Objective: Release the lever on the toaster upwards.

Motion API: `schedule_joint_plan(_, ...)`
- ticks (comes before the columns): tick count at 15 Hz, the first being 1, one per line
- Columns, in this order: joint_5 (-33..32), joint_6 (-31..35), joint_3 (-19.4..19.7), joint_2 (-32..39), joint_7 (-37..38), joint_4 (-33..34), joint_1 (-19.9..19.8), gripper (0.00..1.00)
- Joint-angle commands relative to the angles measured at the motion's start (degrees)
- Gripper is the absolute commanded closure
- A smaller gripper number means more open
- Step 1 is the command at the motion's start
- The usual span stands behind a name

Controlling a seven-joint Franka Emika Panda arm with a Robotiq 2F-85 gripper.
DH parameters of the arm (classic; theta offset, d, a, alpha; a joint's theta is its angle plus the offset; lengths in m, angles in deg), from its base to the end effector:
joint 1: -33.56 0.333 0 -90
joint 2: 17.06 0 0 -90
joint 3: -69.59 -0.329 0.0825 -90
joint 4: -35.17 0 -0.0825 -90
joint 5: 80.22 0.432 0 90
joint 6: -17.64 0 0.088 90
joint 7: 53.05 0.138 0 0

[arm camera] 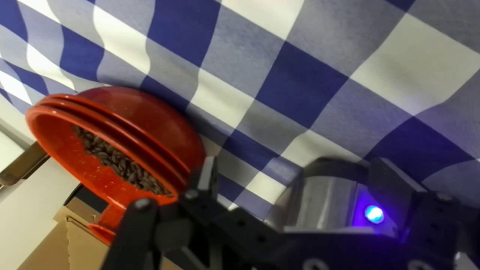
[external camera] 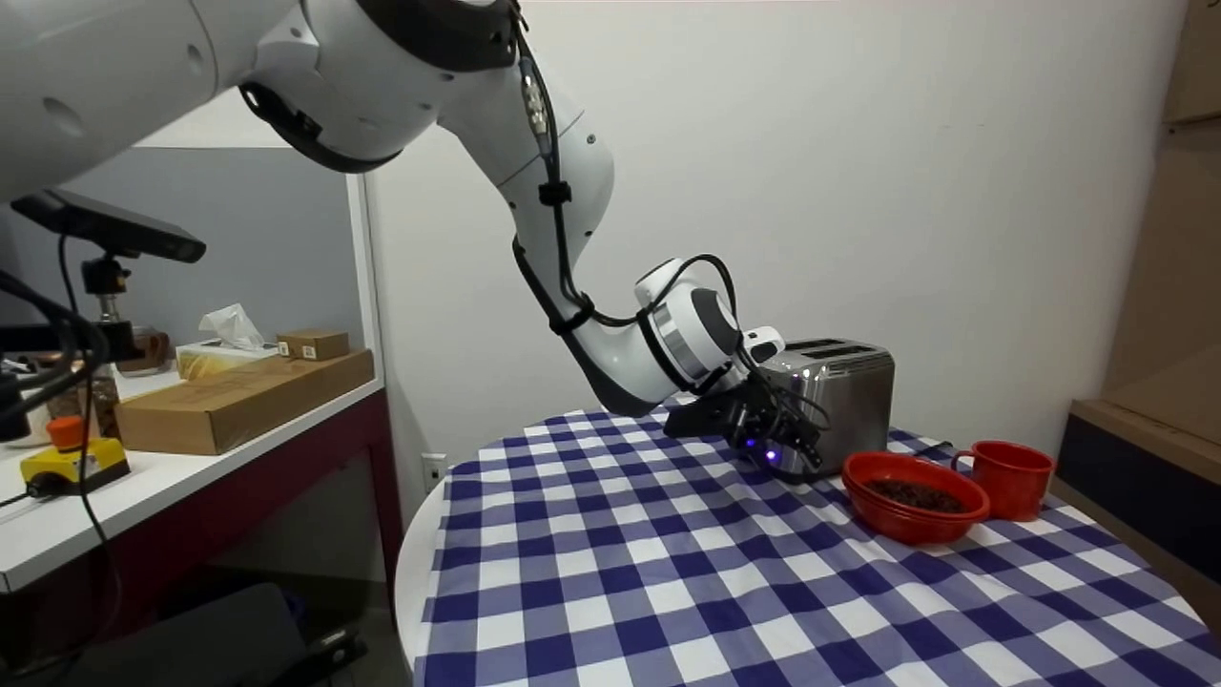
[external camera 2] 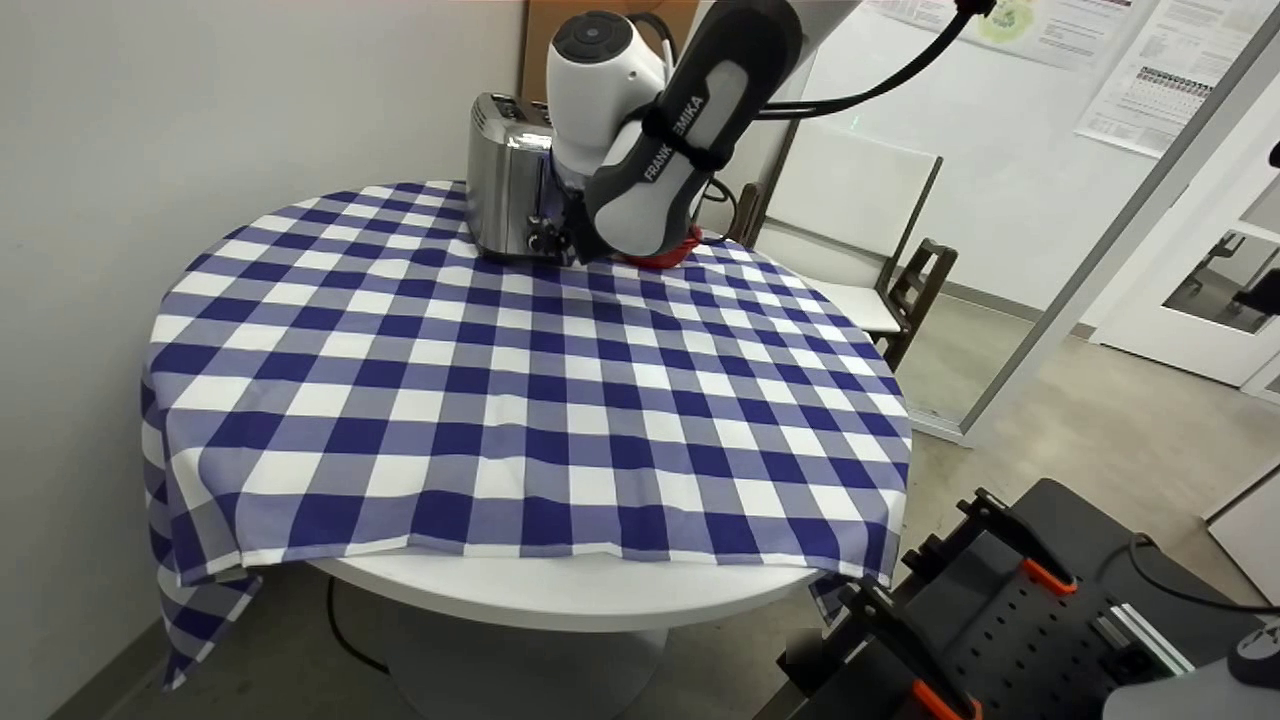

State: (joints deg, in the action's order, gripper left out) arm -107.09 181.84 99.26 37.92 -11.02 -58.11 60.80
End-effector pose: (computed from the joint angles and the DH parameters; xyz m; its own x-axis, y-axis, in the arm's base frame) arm 0.7562 0.0330 0.0831 0.8861 0.0458 0.4612 -0.1587 -0.9049 0.3950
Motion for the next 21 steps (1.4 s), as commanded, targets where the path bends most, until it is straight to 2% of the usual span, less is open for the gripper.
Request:
schedule_joint_plan(1, 2.0, 2.2, 3.1, 3.6, 2.3, 3.0, 2.0, 0.00)
schedule_joint_plan(15, 9.5, 6.8, 10.3, 7.5, 3.0, 2.8, 7.9, 0.00)
schedule_joint_plan(21, 11.3, 5.3, 9.4, 6.5, 0.5, 2.5, 7.4, 0.00)
